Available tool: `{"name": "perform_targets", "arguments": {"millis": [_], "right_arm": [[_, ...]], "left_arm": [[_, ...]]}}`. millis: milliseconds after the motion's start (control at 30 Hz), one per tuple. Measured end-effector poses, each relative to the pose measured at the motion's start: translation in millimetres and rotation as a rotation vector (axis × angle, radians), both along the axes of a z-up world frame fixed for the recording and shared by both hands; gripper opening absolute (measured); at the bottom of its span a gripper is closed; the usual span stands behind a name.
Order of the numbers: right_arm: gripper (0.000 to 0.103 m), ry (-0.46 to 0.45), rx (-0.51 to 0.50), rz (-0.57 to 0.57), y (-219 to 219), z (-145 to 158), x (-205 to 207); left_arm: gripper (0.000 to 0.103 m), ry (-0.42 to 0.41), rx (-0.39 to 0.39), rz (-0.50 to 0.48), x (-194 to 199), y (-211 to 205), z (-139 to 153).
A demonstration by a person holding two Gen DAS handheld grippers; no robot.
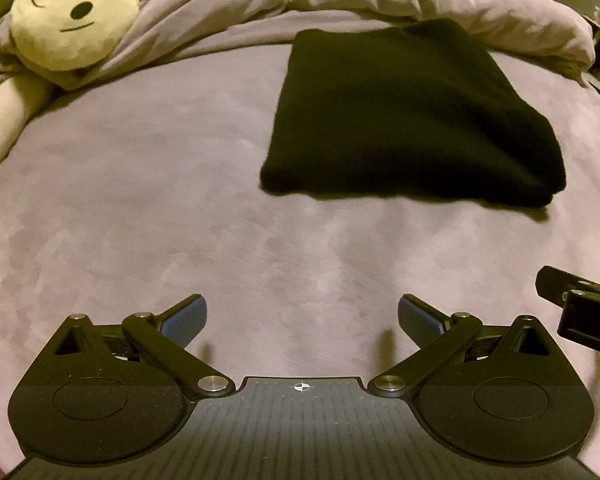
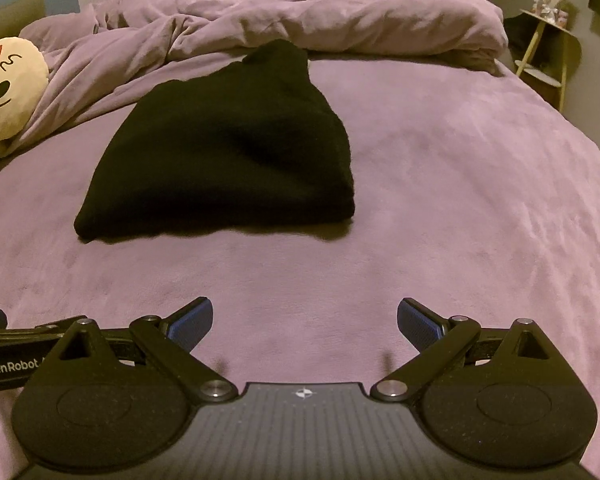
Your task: Fold small clothes
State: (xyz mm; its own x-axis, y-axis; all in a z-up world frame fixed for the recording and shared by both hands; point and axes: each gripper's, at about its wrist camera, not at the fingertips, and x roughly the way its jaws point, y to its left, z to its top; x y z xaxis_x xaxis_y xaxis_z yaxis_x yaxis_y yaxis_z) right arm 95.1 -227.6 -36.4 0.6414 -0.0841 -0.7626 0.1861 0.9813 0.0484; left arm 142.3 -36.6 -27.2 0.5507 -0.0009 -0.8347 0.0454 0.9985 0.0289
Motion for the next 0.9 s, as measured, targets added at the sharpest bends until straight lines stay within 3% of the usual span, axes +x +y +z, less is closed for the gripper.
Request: {"name": "perform_targets", "arguments": {"millis": [900], "right_arm": [[0.099,-0.016,-0.014,0.024,8.8,11.1,-8.9]], "left_arm": [[0.103,-0.01,-0.017,0.0,-7.3,-0.4,9.5]]}}
